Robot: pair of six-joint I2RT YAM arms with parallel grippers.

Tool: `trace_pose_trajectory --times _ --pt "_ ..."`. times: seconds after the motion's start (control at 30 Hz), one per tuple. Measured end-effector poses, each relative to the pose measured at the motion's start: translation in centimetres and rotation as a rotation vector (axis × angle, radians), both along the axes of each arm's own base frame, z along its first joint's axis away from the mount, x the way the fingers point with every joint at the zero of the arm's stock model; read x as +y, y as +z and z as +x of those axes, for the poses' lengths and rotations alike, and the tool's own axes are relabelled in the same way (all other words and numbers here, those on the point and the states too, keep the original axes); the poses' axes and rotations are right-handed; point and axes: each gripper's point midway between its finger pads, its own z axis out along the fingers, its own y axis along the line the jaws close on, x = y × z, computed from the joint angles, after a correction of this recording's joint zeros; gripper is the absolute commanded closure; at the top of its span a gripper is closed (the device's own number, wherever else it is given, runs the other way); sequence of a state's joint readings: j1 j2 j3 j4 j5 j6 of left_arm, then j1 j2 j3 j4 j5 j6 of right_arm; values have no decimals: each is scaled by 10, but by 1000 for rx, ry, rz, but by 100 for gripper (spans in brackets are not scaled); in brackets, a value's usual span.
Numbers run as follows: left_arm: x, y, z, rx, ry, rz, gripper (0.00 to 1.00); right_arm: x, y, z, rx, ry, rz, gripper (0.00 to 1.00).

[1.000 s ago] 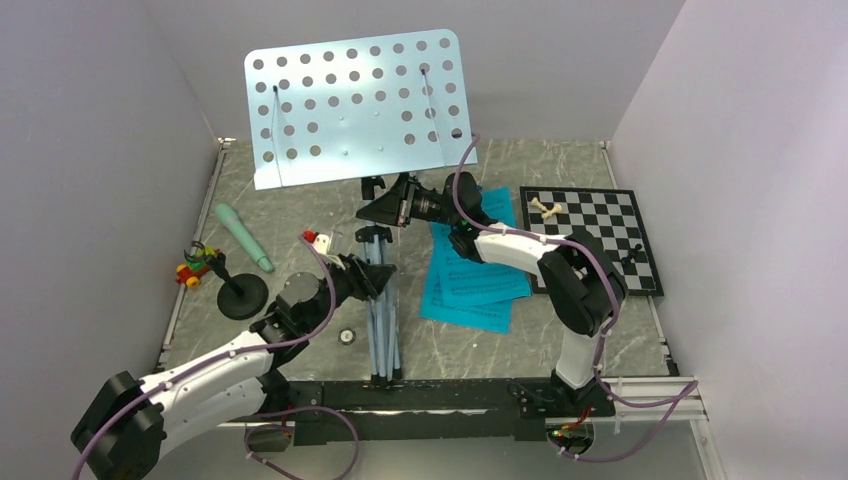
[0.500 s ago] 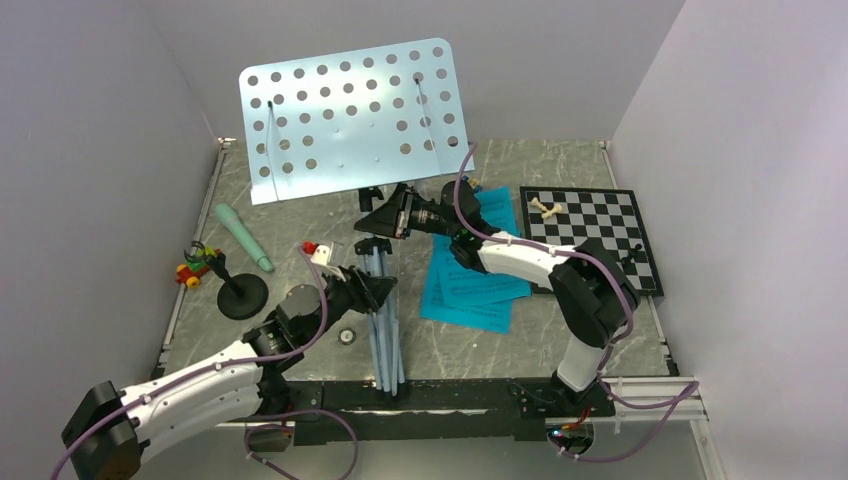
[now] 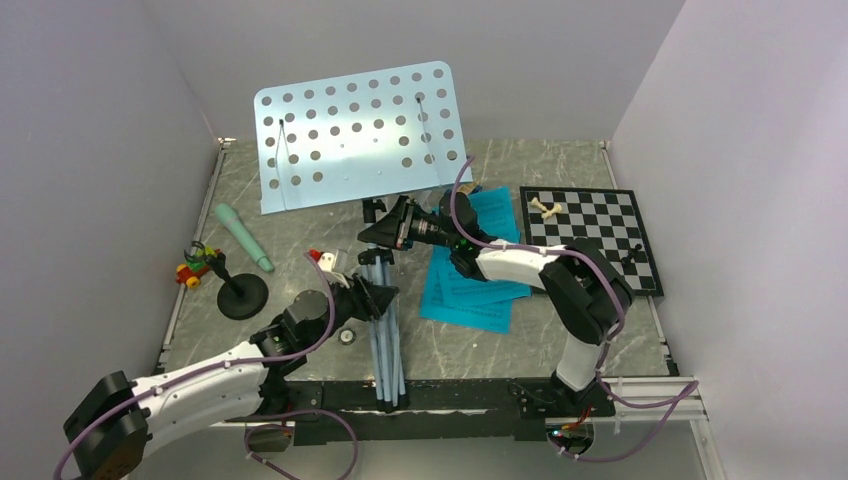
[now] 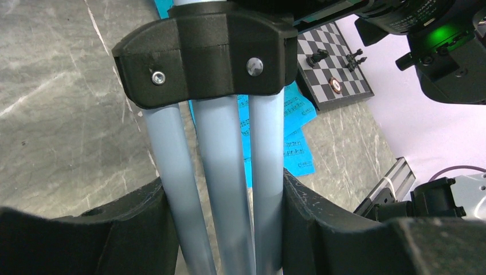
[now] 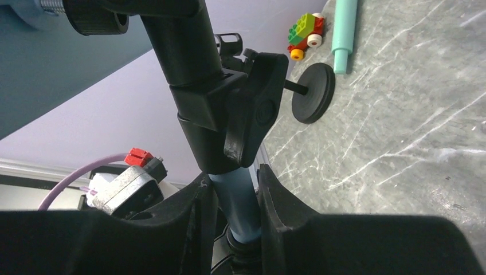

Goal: Pack up the instrument practice props

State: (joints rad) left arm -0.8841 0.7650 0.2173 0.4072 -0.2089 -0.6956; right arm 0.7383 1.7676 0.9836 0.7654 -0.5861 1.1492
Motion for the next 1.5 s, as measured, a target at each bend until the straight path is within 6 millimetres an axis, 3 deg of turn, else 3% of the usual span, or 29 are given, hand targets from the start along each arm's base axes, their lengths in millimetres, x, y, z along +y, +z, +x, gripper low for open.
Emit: trace_pose_trajectory --times 0.97,1.4,1.5 --pt "-1 -63 32 79 140 17 100 -8 -97 49 211 -107 -45 100" --pt "0 -86 39 99 168 79 100 -15 -136 58 289 -132 -103 100" --pt "0 -97 37 116 160 113 100 -19 -155 57 333 -140 -139 100"
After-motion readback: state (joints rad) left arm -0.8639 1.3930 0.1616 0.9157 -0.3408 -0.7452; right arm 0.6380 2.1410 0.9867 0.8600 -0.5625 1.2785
